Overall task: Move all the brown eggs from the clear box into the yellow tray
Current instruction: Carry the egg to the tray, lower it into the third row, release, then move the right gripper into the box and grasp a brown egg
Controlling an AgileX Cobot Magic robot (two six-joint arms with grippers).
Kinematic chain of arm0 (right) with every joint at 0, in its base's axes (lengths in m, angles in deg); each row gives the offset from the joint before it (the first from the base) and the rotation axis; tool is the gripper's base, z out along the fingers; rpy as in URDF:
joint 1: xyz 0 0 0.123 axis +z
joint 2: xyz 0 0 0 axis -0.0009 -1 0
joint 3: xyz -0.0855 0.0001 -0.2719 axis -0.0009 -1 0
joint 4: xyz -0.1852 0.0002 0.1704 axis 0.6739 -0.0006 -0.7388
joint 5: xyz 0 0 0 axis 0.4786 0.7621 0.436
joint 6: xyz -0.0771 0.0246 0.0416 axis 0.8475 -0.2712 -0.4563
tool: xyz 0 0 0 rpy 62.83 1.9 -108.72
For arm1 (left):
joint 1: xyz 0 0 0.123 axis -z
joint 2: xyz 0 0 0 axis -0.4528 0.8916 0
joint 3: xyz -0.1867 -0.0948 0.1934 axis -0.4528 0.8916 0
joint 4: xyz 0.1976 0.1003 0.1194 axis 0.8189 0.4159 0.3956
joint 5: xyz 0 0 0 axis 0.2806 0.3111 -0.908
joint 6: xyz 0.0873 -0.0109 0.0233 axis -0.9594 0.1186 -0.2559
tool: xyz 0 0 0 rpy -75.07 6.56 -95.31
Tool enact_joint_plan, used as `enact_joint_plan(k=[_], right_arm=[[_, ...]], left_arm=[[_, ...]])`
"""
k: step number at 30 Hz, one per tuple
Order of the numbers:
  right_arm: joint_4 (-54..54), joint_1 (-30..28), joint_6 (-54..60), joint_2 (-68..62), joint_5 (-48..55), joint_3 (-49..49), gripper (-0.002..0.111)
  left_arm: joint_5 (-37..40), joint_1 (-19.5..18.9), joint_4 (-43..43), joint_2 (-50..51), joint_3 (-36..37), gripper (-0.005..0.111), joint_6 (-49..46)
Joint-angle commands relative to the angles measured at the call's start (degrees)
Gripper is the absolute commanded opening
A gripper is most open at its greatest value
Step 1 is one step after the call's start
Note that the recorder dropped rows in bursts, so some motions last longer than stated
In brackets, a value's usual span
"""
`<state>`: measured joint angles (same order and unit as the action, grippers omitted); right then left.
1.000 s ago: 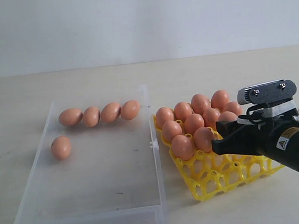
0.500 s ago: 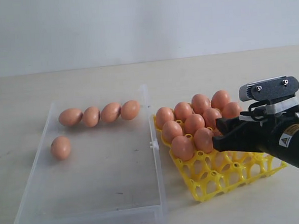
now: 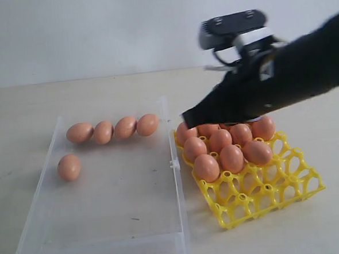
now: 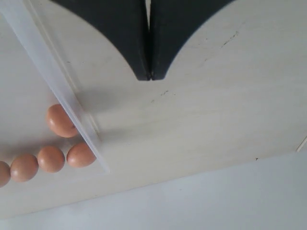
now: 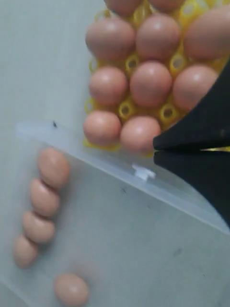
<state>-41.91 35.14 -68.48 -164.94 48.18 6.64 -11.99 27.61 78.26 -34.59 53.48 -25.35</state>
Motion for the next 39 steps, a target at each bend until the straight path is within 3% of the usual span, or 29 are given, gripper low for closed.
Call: enact_joint_plan(k=[1, 5, 9, 11, 23, 39], right_arm=[[-6.6, 7.2, 7.2, -12.9, 9.7, 12.7, 0.002], [-11.7, 10.6, 7.4, -23.0, 10.1, 23.5, 0.022], [-16.1, 11.6, 6.9, -33.9, 10.6, 34.8, 0.050], [-16.7, 11.6, 4.4, -38.8, 11.3, 40.7, 0.056], [-15.4, 11.5, -4.2, -57.8, 26.7, 70.1, 0.057], [-15.1, 11.5, -4.8, -62.7, 27.8, 74.7, 0.058]], left_arm=[[-0.5, -0.1, -0.4, -0.3, -0.2, 0.000, 0.3], [-0.5, -0.1, -0.4, -0.3, -0.2, 0.000, 0.3], [-0.5, -0.1, -0.4, -0.3, -0.2, 0.000, 0.3], [-0.5, -0.1, -0.4, -0.3, -0.2, 0.000, 0.3], [-0.5, -0.1, -0.4, -0.3, -0.2, 0.000, 0.3], [-0.5, -0.1, -0.4, -0.3, -0.2, 0.000, 0.3]])
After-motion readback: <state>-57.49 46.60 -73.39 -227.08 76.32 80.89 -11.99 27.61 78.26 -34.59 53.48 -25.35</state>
